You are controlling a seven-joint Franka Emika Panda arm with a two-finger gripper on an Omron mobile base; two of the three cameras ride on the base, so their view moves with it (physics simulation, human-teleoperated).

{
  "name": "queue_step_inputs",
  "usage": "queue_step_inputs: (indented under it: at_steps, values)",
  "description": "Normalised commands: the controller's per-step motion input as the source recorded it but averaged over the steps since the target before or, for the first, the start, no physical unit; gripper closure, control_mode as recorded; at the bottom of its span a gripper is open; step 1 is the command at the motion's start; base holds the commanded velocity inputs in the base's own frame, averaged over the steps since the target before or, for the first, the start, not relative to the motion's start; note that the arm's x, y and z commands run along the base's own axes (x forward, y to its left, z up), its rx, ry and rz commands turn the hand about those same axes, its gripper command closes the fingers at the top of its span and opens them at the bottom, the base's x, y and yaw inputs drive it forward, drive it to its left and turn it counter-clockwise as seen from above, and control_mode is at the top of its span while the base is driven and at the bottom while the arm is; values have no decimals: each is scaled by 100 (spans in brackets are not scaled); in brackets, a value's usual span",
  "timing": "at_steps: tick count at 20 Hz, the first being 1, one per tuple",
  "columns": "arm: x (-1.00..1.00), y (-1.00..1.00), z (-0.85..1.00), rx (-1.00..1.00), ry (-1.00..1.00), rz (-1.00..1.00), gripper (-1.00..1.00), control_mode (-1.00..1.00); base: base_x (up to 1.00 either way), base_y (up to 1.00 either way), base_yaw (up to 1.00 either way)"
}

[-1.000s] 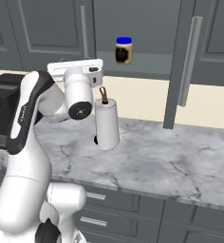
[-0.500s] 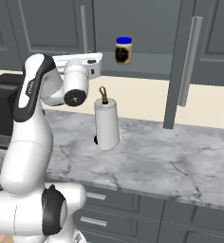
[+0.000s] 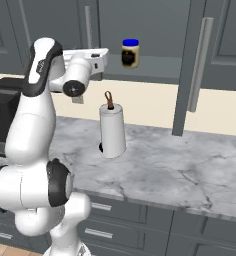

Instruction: Move the ketchup and mayonnaise from the cabinet to the dining counter.

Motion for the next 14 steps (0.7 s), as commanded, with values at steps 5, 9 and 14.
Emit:
queue_step_inputs:
  at_steps: [5,9,14]
  values:
    - [56,0,0,-1,0,-11,-100,-100,0,0,0]
    - [56,27,0,-2,3,-9,100,-100,0,0,0]
    - [77,47,0,-3,10,-5,100,-100,0,0,0]
